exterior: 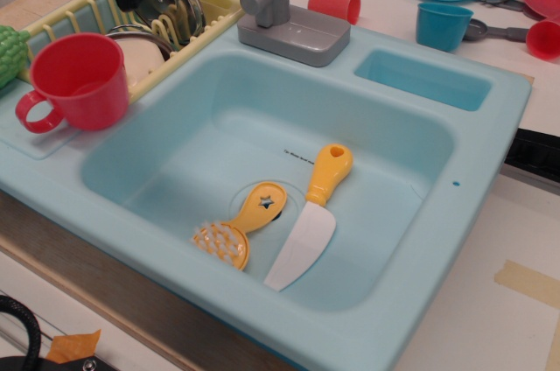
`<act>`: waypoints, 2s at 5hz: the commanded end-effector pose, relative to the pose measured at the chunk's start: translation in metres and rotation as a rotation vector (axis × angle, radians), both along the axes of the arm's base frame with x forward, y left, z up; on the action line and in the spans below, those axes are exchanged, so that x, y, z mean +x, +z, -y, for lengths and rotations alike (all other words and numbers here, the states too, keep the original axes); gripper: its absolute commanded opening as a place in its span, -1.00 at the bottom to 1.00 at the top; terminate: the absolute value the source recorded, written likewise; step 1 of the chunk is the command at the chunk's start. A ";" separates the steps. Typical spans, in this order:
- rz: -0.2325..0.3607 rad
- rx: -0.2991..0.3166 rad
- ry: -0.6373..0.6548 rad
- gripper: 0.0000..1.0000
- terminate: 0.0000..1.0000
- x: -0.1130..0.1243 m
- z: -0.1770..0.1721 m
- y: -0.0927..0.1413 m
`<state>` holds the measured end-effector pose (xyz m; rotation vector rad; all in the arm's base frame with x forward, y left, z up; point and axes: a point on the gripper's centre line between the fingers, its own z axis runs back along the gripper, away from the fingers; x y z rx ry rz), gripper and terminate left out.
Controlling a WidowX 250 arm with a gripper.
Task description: Put cup from anywhere into sink
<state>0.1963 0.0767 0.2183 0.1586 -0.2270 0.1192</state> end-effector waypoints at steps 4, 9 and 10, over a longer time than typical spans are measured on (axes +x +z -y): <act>-0.016 -0.043 0.060 1.00 -1.00 -0.004 -0.003 -0.035; -0.035 -0.143 0.077 -1.00 -1.00 0.000 -0.013 -0.081; -0.031 -0.146 0.075 -1.00 -1.00 -0.001 -0.011 -0.081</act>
